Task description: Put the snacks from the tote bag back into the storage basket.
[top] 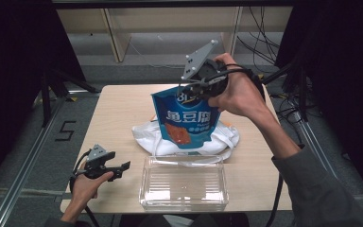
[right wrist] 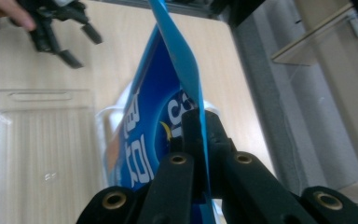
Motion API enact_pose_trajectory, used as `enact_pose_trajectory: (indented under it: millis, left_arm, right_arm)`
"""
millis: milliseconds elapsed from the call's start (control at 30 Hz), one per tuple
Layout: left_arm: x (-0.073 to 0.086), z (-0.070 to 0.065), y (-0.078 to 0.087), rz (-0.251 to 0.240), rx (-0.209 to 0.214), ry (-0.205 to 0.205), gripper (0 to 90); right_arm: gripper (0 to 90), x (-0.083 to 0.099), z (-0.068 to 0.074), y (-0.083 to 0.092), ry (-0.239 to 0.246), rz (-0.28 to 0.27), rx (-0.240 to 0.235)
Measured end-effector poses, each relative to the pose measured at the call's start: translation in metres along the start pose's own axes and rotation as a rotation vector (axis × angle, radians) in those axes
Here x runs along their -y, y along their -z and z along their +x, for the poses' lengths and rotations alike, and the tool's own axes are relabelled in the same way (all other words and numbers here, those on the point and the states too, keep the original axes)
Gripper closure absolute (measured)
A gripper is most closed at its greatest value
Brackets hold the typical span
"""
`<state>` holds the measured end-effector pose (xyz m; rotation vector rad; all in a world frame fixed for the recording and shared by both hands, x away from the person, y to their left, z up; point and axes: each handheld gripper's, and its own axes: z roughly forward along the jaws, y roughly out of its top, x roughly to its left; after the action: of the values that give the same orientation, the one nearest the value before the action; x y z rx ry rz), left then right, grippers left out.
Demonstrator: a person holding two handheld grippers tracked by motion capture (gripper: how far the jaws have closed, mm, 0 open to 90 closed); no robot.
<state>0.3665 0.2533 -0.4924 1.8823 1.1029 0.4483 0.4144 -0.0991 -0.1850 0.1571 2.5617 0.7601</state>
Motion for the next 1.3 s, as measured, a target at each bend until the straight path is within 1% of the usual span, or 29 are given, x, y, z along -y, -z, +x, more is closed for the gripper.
enact_pose_trajectory:
  millis: [33,67,100,133,200,233,267,367,433,467,500,533,567,600,633,667,700,733,767,833,933,967,1000,1033,1067,1100,1133,1200,1300]
  left_arm:
    - [-0.001,0.0,0.0,0.002,-0.003,-0.002,21.5]
    - [-0.001,0.0,0.0,-0.004,-0.003,-0.001,21.5]
    - [-0.001,0.0,0.0,0.001,-0.003,-0.002,21.5]
    - [-0.001,0.0,-0.001,0.0,-0.003,-0.004,21.5]
    - [0.0,0.0,-0.001,0.003,-0.001,-0.002,21.5]
    - [-0.001,0.0,0.0,0.001,-0.004,-0.006,21.5]
    - [-0.001,0.0,-0.001,-0.002,-0.006,-0.003,21.5]
    - [0.0,0.001,0.0,0.002,-0.007,0.002,21.5]
    - [-0.001,0.001,0.001,0.001,-0.012,-0.011,21.5]
    - [-0.001,0.002,0.001,0.001,-0.012,-0.011,21.5]
    - [-0.001,0.002,0.001,0.002,-0.011,-0.013,21.5]
    - [0.0,0.001,0.0,-0.002,-0.009,0.0,21.5]
    - [0.0,0.001,0.001,0.0,-0.01,-0.001,21.5]
    - [-0.001,0.002,0.001,-0.004,-0.011,-0.001,21.5]
    - [-0.001,0.002,0.001,-0.005,-0.011,-0.001,21.5]
    - [-0.001,0.002,0.001,-0.003,-0.012,-0.001,21.5]
    - [0.0,0.002,0.001,-0.004,-0.01,0.0,21.5]
    - [0.0,0.002,0.001,0.0,-0.015,-0.003,21.5]
    - [-0.001,0.003,0.001,-0.004,-0.014,-0.01,21.5]
    - [-0.001,0.003,0.001,-0.004,-0.018,-0.01,21.6]
    - [0.0,0.003,0.002,0.0,-0.021,0.002,21.5]
    - [-0.001,0.003,0.001,-0.002,-0.02,0.002,21.5]
    - [-0.001,0.003,0.001,-0.003,-0.02,0.001,21.5]
    - [0.0,0.003,0.001,-0.001,-0.022,0.001,21.6]
    - [0.0,0.003,0.001,-0.002,-0.022,0.002,21.6]
    - [0.0,0.003,0.002,-0.002,-0.023,0.004,21.6]
    - [-0.001,0.003,0.001,-0.006,-0.02,0.003,21.5]
    - [-0.001,0.003,0.001,-0.003,-0.02,0.004,21.6]
    - [0.0,0.003,0.001,0.0,-0.02,-0.003,21.5]
  right_arm:
    - [90.0,0.001,0.005,0.002,-0.029,0.007,-0.014]
    - [90.0,0.001,0.006,0.002,0.0,0.001,-0.012]
    - [90.0,0.002,0.009,0.004,-0.017,0.011,-0.016]
    - [90.0,0.002,0.011,0.005,0.014,0.006,-0.03]
    - [90.0,0.002,0.018,0.008,-0.017,0.025,-0.037]
    - [90.0,0.002,0.018,0.008,0.007,0.013,-0.045]
    - [90.0,0.003,0.022,0.009,0.01,0.011,-0.03]
    - [90.0,0.004,0.028,0.011,0.037,-0.003,-0.053]
    - [90.0,0.004,0.034,0.012,0.013,-0.001,-0.049]
    - [90.0,0.005,0.034,0.011,0.061,-0.016,-0.06]
    - [90.0,0.005,0.035,0.011,0.072,-0.013,-0.056]
    - [90.0,0.005,0.04,0.011,0.046,-0.011,-0.063]
    - [90.0,0.006,0.04,0.01,0.079,-0.012,-0.073]
    - [90.0,0.007,0.043,0.009,0.063,-0.017,-0.059]
    - [90.0,0.008,0.046,0.009,0.055,-0.005,-0.069]
    - [90.0,0.009,0.047,0.007,0.078,-0.024,-0.074]
    - [90.0,0.009,0.049,0.007,0.063,-0.009,-0.078]
    - [90.0,0.011,0.051,0.006,0.082,-0.018,-0.091]
    - [90.0,0.011,0.051,0.006,0.082,-0.018,-0.091]
    - [90.0,0.015,0.056,0.005,0.064,-0.015,-0.103]
    - [90.0,0.018,0.059,0.003,0.067,-0.009,-0.115]
    - [90.0,0.019,0.062,0.003,0.042,0.0,-0.116]
    - [90.0,0.021,0.061,0.0,0.068,-0.008,-0.128]
    - [90.0,0.022,0.063,-0.002,0.066,-0.007,-0.127]
    - [90.0,0.024,0.066,-0.003,0.045,0.005,-0.132]
    - [90.0,0.025,0.065,-0.006,0.072,-0.001,-0.141]
    - [90.0,0.027,0.069,-0.008,0.042,0.01,-0.138]
    - [90.0,0.029,0.067,-0.014,0.086,-0.018,-0.156]
    - [90.0,0.034,0.07,-0.022,0.075,-0.02,-0.18]
